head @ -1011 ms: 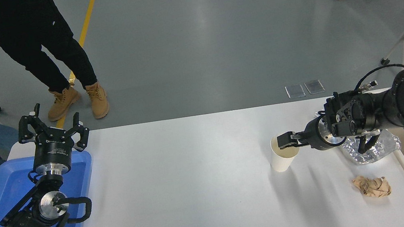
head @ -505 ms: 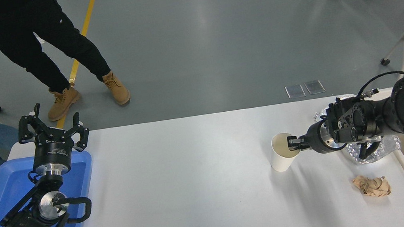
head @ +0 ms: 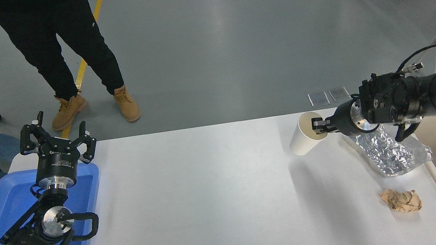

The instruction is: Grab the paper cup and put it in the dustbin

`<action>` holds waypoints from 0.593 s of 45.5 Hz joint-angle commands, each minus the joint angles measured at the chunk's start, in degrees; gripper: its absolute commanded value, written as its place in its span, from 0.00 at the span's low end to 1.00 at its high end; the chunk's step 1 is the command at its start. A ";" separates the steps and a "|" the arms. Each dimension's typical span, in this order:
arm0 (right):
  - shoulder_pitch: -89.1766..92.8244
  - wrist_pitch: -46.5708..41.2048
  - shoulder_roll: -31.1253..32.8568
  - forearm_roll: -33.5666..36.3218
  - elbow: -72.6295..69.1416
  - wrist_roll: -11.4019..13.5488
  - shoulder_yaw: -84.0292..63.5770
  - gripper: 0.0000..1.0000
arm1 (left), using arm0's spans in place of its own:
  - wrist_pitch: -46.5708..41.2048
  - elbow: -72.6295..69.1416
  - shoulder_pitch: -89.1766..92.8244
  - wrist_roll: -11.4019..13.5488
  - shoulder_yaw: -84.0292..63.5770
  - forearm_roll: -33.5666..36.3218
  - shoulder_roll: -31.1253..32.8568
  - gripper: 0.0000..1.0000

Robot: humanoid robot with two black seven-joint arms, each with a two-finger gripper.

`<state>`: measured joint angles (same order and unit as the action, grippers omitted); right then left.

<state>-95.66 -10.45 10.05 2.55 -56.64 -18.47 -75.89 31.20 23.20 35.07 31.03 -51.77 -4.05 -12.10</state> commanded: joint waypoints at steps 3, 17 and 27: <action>-15.94 -4.75 8.23 -0.09 -5.58 -1.04 0.92 0.00 | 0.00 0.00 0.00 0.00 0.00 0.00 -0.03 0.99; -29.05 -9.94 14.65 -0.09 -7.70 -1.12 1.27 0.00 | 0.00 0.00 0.00 0.00 0.00 0.00 -0.03 0.99; -29.67 -10.12 15.70 0.09 -7.61 -1.04 0.65 0.00 | -0.09 0.00 0.00 0.00 0.00 0.00 0.06 0.99</action>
<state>-121.76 -19.26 23.37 2.47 -63.72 -19.52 -74.84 31.20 23.18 35.07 31.03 -51.77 -4.04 -12.11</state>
